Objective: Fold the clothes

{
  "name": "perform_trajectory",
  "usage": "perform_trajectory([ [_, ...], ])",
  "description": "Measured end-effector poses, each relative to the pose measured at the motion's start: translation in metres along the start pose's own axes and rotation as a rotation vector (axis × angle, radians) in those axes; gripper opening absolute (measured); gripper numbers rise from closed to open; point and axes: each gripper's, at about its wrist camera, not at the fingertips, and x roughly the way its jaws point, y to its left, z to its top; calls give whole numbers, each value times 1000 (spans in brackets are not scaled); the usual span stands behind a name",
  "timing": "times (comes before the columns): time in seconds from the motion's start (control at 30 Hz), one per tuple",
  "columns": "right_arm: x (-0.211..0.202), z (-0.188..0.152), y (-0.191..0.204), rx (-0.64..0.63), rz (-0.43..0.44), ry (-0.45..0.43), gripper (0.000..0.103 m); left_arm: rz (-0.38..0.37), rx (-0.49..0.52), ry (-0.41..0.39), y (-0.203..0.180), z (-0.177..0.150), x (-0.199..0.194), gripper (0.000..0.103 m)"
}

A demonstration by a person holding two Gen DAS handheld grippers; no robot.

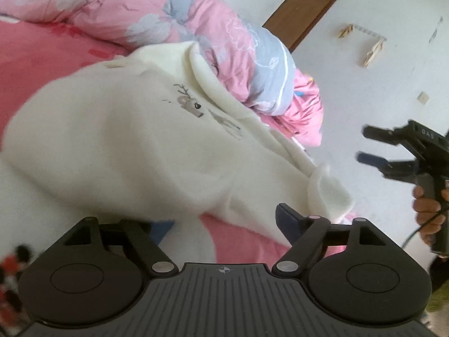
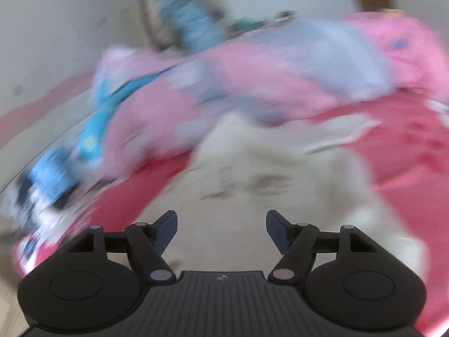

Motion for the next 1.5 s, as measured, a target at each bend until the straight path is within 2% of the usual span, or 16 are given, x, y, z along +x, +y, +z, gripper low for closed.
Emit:
perform_trajectory([
  [0.17,-5,13,-62,96,-105,-8,73,75,-68,-45,-3,6,16,79],
  [0.27,13,26,-85,79,-146,6,73,92,-90,-69,2,8,19,69],
  [0.33,39,37,-92,53,-164,24,75,115,-100,-77,6,10,21,55],
  [0.43,85,49,-106,47,-155,103,76,109,-147,-78,14,13,22,44],
  [0.47,100,51,-110,49,-144,140,76,111,-162,-79,17,15,22,41],
  [0.5,117,52,-114,56,-130,191,76,127,-170,-84,18,17,21,28],
  [0.53,130,51,-117,71,-128,233,76,141,-180,-89,20,19,21,22],
  [0.57,141,48,-120,90,-136,270,75,139,-203,-95,24,21,19,20],
  [0.6,151,43,-123,111,-147,304,70,137,-225,-102,28,23,17,17],
  [0.73,150,30,-115,67,-192,295,26,151,-215,-171,30,30,1,14],
  [0.83,129,24,-112,111,-145,273,17,167,-197,-229,33,43,-12,13],
  [0.97,101,15,-100,177,-36,263,16,192,-195,-293,45,64,-29,12],
  [1.17,54,-10,-37,175,177,285,15,237,-227,-336,68,86,-47,11],
  [1.33,28,-56,11,161,333,378,14,265,-257,-346,85,97,-58,11],
  [1.4,29,-75,21,138,331,413,14,260,-270,-331,87,92,-57,12],
  [1.5,36,-94,26,72,232,455,17,230,-276,-317,90,86,-61,13],
])
